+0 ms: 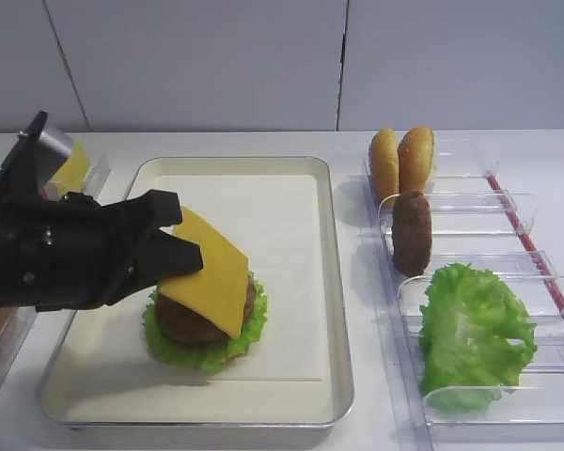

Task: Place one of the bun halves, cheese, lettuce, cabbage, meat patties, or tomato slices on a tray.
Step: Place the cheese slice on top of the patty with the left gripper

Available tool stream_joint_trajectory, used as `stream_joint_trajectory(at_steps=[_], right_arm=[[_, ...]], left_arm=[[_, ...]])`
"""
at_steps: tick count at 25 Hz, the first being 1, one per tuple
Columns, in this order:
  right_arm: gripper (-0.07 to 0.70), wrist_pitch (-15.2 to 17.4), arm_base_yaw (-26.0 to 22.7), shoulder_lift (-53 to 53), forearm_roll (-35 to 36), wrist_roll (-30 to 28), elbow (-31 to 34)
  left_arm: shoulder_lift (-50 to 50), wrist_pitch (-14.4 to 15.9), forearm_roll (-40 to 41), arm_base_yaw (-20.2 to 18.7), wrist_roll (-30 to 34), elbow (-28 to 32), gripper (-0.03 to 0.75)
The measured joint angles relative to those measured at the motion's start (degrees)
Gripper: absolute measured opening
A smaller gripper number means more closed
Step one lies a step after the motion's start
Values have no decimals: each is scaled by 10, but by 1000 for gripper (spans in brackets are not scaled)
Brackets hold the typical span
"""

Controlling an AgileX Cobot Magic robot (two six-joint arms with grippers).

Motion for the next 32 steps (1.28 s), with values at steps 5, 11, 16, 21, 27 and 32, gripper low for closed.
stream_joint_trajectory(at_steps=[5,11,16,21,27,32], right_arm=[[693,0,0,0,0,0,0],[693,0,0,0,0,0,0],[693,0,0,0,0,0,0],[693,0,0,0,0,0,0],[693,0,0,0,0,0,0],[693,0,0,0,0,0,0]], left_arm=[[38,11,-3,0,6,0,11],[43,-1,-3,-1,30,0,11],[44,-23,-3,-1,43,0,11],[45,-44,-4,-1,52,0,11],[45,-45,-4,-1,82,0,11],[45,-46,-5,-1,101,0,13]])
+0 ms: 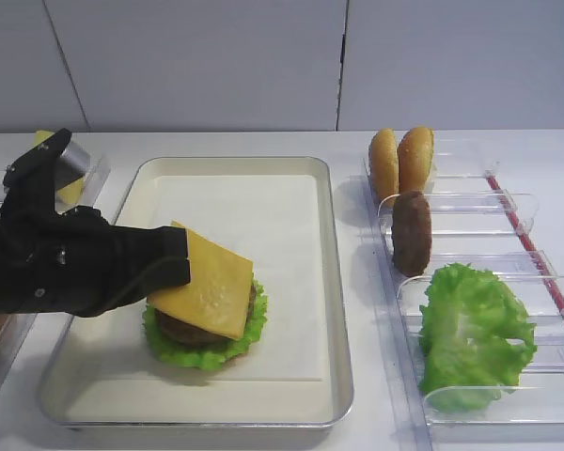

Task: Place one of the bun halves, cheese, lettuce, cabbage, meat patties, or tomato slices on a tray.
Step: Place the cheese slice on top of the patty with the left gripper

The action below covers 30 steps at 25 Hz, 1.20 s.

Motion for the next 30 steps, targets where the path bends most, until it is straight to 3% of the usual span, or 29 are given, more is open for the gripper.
stream_joint_trajectory(at_steps=[6,12,15,23,30], right_arm=[[693,0,0,0,0,0,0],[693,0,0,0,0,0,0],[693,0,0,0,0,0,0],[693,0,0,0,0,0,0],[693,0,0,0,0,0,0]], left_arm=[[0,-1,0,0,31,0,104],[0,-2,0,0,55,0,397],[0,-9,0,0,71,0,474],[0,-57,0,0,120,0,497],[0,-74,-1,10,231,-19,498]])
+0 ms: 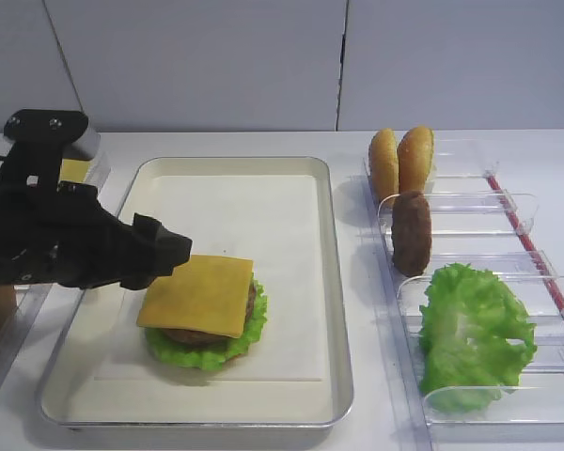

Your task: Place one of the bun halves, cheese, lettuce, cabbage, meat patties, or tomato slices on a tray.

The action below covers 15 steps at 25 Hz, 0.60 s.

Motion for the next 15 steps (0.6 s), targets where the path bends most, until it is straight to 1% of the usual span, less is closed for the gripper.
stream_joint_trajectory(at_steps=[2,5,9,12,15], right_arm=[[693,0,0,0,0,0,0],[693,0,0,0,0,1,0],[693,0,0,0,0,1,0],[693,0,0,0,0,1,0],[693,0,0,0,0,1,0]], left_arm=[[0,-1,0,0,18,-10,498],[0,-2,8,0,27,-28,498],[0,-2,57,15,28,-52,497],[0,-1,143,36,31,-66,497],[0,4,278,63,34,-74,497]])
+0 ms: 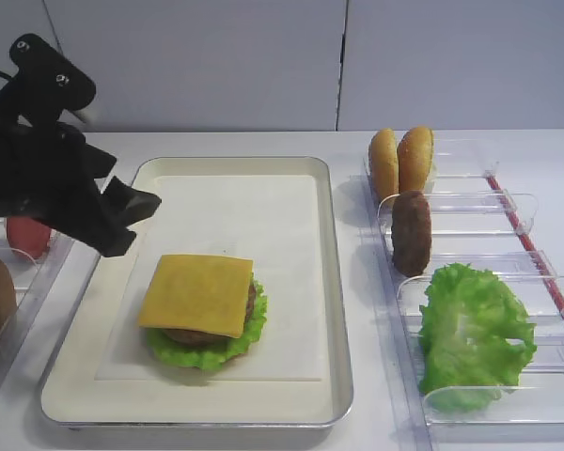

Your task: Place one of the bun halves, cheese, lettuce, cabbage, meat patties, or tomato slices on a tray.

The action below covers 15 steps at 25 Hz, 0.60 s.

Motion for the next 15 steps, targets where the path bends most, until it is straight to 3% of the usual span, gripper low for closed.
stream_joint_trajectory(at_steps=[5,15], right_arm=[[693,0,0,0,0,0,0],[693,0,0,0,0,0,0]], left_arm=[[1,13,108,63,0,-17,496],[1,22,171,174,-9,-94,480]])
